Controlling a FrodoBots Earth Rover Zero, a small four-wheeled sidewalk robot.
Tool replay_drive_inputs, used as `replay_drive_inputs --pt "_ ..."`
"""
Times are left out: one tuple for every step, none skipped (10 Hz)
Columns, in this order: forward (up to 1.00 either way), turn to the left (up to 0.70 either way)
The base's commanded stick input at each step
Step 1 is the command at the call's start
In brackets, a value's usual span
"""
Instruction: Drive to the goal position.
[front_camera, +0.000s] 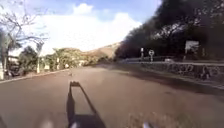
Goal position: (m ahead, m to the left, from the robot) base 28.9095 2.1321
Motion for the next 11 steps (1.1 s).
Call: replay_drive_inputs --pt "0.85 0.00" --pt "0.85 0.00" --pt "0.85 0.00" --pt "0.85 0.00" --pt "0.85 0.00" --pt "0.85 0.00" --pt "0.85 0.00" --pt "0.85 0.00" --pt "0.85 0.00" --pt "0.85 0.00" --pt "0.85 0.00"
